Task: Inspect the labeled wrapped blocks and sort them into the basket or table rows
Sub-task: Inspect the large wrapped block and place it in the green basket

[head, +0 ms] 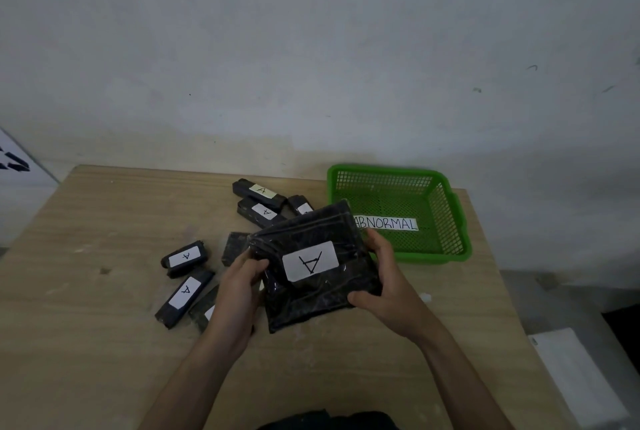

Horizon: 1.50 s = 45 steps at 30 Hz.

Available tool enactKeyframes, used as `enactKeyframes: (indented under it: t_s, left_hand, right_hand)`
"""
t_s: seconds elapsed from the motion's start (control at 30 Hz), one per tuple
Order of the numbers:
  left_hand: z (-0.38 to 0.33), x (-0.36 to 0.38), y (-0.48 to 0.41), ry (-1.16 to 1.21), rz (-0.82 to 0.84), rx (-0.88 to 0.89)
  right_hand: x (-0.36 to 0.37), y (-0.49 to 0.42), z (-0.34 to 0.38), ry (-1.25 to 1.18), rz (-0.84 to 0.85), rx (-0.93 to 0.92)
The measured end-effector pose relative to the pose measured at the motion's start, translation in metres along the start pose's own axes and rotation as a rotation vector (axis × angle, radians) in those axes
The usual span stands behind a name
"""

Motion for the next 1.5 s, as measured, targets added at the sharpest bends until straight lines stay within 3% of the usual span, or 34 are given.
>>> enactKeyframes:
  t_s: [0.13, 0.27, 0.53, 0.7, 1.07, 1.3, 1.5]
  left_hand:
    - [0.005, -0.001, -0.002, -0.033, -0.004, -0.075]
    - [0.013, -0.004, -0.006, -0.066, -0.025, -0.132]
    - [0.040, -0.010, -0.015, -0.311, -0.062, -0.182]
    - [0.045, -0.003, -0.008, -0.348, -0.178, -0.019]
    - [0.015, 0.012, -0.001, -0.433, -0.384, 0.447]
    - [0.006, 0.012, 0.003, -0.452, -0.381, 0.488]
    - [0.017, 0.025, 0.015, -0.396, -0.455, 0.530]
  right_hand:
    - [0.003, 0.001, -0.004, 0.048, -0.016, 0.103]
    - [0.005, -0.001, -0.001, -0.064, -0.168, 0.324]
    - [0.015, 0.010, -0.030, 0.048, -0.133, 0.564]
    - [0.028, 0.011, -0.038, 0.188, -0.143, 0.496]
    - [0.031, 0.003, -0.014, 0.310, -0.514, 0.273]
    - [0.028, -0.001, -0.005, 0.317, -0.489, 0.203]
    - [0.019, -0.001, -0.001, 0.391, -0.630, 0.135]
Point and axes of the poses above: each hand's wrist, its own y-axis away from the middle knuckle, its own x-axis out of the palm, z = x × y, the point moved 4 cm from there along -y, towards the middle knuckle, and after that the axes turned 11 degrees about -x, right-handed, at the moved point
